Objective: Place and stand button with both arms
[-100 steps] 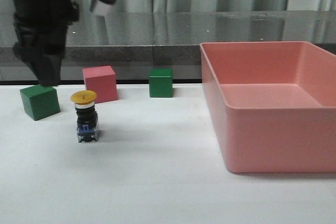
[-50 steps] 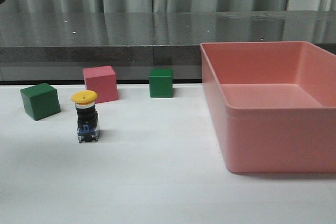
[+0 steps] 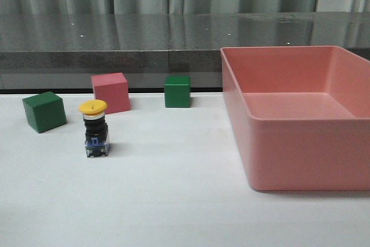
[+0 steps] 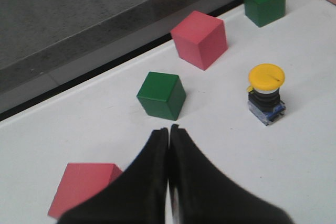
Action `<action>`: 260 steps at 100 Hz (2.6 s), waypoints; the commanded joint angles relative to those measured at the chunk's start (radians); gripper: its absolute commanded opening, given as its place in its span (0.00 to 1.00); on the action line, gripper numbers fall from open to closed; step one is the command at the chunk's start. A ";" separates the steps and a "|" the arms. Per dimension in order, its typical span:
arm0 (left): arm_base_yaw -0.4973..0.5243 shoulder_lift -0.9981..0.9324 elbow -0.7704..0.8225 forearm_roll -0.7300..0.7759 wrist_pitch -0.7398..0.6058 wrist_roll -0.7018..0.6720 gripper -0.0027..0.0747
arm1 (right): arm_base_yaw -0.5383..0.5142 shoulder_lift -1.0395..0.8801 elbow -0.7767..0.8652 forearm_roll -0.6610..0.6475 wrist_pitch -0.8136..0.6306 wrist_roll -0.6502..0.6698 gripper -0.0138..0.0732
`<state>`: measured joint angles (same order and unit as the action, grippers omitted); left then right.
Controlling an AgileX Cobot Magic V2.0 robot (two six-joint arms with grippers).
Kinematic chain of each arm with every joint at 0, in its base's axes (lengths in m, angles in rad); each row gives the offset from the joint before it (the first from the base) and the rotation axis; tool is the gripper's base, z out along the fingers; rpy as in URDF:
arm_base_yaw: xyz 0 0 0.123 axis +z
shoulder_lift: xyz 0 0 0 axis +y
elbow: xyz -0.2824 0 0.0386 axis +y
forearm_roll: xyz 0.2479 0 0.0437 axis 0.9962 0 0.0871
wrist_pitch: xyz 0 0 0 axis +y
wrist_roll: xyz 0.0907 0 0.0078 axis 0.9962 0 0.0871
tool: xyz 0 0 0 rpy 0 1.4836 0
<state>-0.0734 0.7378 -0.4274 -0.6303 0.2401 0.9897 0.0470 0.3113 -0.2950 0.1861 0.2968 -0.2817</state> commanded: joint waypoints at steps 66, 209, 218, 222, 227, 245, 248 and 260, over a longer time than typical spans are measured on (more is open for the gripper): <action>0.003 -0.268 0.190 -0.344 -0.157 0.000 0.01 | -0.005 0.004 -0.030 0.008 -0.080 -0.001 0.07; -0.015 -0.765 0.472 0.647 -0.246 -0.995 0.01 | -0.005 0.004 -0.030 0.008 -0.078 -0.001 0.07; -0.015 -0.765 0.472 0.647 -0.246 -0.995 0.01 | -0.005 0.004 -0.030 0.008 -0.078 -0.001 0.07; -0.015 -0.765 0.472 0.647 -0.246 -0.995 0.01 | -0.005 0.004 -0.030 0.008 -0.078 -0.001 0.07; -0.015 -0.765 0.472 0.647 -0.246 -0.995 0.01 | -0.005 0.004 -0.030 0.008 -0.078 -0.001 0.07; -0.015 -0.765 0.472 0.647 -0.246 -0.995 0.01 | -0.004 0.004 -0.030 0.008 -0.078 -0.001 0.07; -0.015 -0.765 0.472 0.647 -0.246 -0.995 0.01 | 0.003 0.004 -0.030 0.008 -0.078 -0.001 0.07; -0.015 -0.765 0.472 0.647 -0.246 -0.995 0.01 | 0.009 0.004 -0.030 0.008 -0.078 -0.001 0.07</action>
<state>-0.0804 -0.0046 0.0000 0.0268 0.0837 0.0000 0.0527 0.3113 -0.2950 0.1861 0.2949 -0.2817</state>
